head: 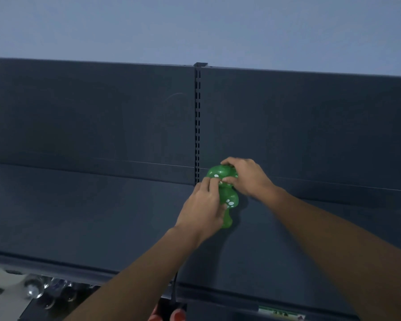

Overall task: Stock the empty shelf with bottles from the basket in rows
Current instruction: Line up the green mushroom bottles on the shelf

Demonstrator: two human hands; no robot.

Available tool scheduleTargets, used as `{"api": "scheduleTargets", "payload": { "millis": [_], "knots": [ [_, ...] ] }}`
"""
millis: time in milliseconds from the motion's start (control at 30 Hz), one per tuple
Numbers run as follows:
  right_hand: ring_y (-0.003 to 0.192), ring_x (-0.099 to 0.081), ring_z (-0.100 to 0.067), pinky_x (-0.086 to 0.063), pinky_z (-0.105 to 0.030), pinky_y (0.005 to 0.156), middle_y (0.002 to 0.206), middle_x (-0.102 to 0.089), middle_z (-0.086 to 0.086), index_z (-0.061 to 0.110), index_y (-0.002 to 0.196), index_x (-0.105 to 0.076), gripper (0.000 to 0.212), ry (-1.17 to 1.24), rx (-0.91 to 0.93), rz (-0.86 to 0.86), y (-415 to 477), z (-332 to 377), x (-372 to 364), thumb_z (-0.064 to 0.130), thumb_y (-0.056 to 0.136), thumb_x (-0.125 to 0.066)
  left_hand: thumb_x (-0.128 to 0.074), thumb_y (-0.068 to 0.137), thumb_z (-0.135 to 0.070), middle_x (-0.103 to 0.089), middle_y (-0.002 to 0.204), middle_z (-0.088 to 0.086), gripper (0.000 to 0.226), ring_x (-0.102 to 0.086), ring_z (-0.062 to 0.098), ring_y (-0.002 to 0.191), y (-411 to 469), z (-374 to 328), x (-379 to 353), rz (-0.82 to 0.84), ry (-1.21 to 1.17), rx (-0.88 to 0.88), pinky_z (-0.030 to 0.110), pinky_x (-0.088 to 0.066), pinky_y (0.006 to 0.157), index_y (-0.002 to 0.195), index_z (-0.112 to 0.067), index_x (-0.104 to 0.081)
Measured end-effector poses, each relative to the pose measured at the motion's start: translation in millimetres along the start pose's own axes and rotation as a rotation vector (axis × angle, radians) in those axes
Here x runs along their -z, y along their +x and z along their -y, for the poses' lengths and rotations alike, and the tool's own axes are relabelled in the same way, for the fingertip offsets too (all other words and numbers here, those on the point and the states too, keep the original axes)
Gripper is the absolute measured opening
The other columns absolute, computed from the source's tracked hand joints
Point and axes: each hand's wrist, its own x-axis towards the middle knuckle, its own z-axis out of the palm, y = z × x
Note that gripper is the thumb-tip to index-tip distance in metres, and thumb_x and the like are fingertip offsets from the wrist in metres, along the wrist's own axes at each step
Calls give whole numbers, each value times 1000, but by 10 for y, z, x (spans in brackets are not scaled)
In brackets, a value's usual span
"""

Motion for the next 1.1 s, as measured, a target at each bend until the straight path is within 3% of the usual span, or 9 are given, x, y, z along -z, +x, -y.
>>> {"api": "scheduleTargets", "payload": {
  "millis": [100, 367, 633, 800, 967, 1100],
  "knots": [
    [121, -59, -21, -48, -41, 102, 131, -64, 1, 28, 138, -54, 57, 6, -6, -11, -36, 48, 66, 32, 85, -77, -65, 92, -28, -46, 135, 7, 55, -45, 25, 124, -39, 14, 62, 20, -18, 42, 36, -45, 100, 137, -9, -41],
    [114, -58, -24, -48, -37, 87, 127, -60, -2, 21, 131, -57, 35, -153, 8, -137, -493, 470, 313, 34, 98, -57, -64, 91, -26, -47, 138, 11, 56, -44, 30, 127, -210, 189, 569, 112, 62, 141, 40, -45, 96, 137, -8, -38],
    [111, -57, -26, -51, -41, 85, 120, -59, -2, 19, 128, -57, 34, -238, -141, -175, -1422, 1237, 318, 30, 96, -54, -62, 93, -29, -51, 136, 13, 49, -53, 33, 122, -808, 388, 1091, 195, 103, 4, 46, -50, 94, 133, -9, -42],
    [107, -56, -26, -51, -40, 81, 114, -59, -3, 16, 122, -59, 34, -206, -184, -181, -2013, 1665, -44, 31, 91, -59, -60, 92, -29, -57, 124, 10, 36, -58, 31, 111, -1374, 567, 1194, 237, 79, -73, 46, -53, 90, 121, -11, -51],
    [115, -55, -24, -50, -41, 90, 122, -58, -1, 19, 125, -57, 38, -175, -197, -58, -2438, 1893, -551, 34, 90, -60, -61, 92, -33, -59, 122, 9, 32, -60, 35, 108, -1892, 788, 1118, 353, 114, -44, 46, -54, 87, 114, -13, -51],
    [114, -56, -25, -52, -40, 88, 121, -59, -2, 18, 125, -57, 38, -175, -192, 40, -2610, 1917, -1003, 37, 91, -61, -60, 91, -32, -60, 122, 10, 32, -61, 36, 106, -2189, 1052, 947, 420, 126, 5, 43, -53, 84, 115, -12, -51]
  ]
}}
